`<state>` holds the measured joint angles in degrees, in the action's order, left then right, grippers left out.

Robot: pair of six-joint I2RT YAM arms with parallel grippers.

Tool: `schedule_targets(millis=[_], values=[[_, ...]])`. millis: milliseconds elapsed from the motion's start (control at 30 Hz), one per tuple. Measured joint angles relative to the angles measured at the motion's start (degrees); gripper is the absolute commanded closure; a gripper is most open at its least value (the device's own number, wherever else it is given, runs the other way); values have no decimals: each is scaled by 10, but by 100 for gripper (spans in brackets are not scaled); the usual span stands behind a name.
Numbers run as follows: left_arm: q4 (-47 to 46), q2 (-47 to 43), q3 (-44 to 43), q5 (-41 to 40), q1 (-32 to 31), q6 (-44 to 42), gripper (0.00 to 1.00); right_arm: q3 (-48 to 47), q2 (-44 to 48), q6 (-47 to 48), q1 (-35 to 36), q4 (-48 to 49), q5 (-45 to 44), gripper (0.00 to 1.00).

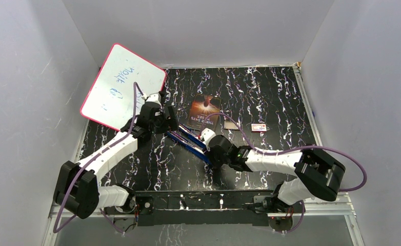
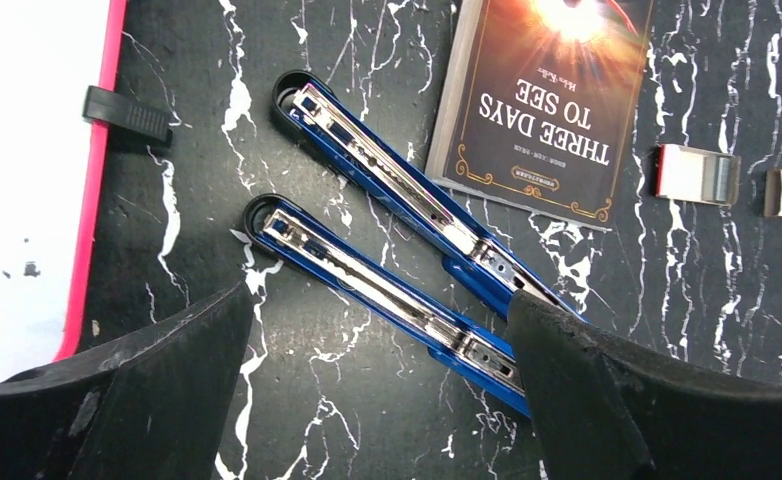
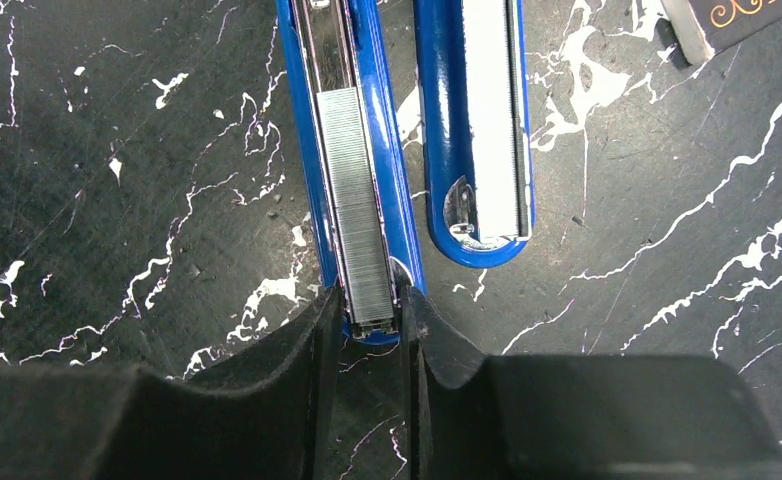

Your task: Load the staples into the stapler

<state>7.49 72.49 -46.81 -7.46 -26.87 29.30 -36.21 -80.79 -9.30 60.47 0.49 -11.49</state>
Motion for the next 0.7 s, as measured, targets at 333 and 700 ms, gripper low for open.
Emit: schedule_targets(millis=[333, 700], values=[[-36, -22, 40, 32, 0, 52, 2, 0, 0, 2, 0, 17, -4, 74], [-169, -23, 171, 103, 0, 204, 2, 1, -13, 7, 3, 49, 3, 100]])
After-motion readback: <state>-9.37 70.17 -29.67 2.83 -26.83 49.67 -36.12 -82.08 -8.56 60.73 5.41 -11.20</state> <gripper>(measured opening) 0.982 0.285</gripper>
